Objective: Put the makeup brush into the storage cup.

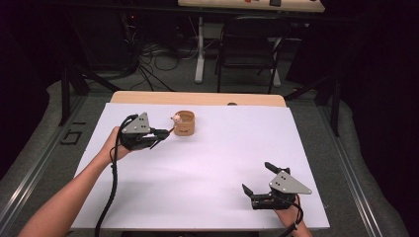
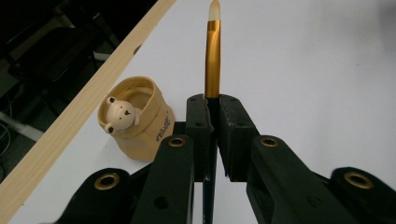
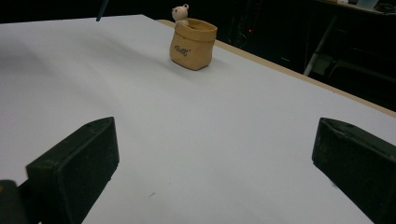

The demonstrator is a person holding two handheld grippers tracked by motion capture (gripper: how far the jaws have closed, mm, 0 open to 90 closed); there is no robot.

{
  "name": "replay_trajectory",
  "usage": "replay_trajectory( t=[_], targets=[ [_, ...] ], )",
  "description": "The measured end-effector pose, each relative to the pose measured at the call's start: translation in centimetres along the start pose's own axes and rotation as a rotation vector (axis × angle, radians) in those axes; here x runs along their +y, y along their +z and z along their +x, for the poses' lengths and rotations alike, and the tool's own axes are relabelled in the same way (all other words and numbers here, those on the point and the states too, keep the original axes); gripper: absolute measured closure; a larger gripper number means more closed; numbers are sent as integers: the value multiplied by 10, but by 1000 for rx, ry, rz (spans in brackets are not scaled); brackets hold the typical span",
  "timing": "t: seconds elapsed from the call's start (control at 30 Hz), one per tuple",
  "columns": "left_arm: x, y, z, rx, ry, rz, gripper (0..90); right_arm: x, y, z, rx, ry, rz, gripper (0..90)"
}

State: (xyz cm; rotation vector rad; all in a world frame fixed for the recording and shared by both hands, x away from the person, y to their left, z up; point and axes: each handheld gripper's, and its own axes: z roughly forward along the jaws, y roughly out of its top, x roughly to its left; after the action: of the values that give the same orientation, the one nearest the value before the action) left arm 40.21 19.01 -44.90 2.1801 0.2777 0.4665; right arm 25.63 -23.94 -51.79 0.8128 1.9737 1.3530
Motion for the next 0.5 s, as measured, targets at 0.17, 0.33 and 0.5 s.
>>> replay_trajectory(
  t=[0.17,0.33,0.5],
  targets=[
    [1,3,0,25,-47,-36,833,0,0,0,-2,2,0,1],
    [1,6,-1,49,-90,-67,833,0,0,0,-3,-2,4,1],
    [1,8,0,77,-133,-86,833,0,0,0,-1,-2,6,1]
  ],
)
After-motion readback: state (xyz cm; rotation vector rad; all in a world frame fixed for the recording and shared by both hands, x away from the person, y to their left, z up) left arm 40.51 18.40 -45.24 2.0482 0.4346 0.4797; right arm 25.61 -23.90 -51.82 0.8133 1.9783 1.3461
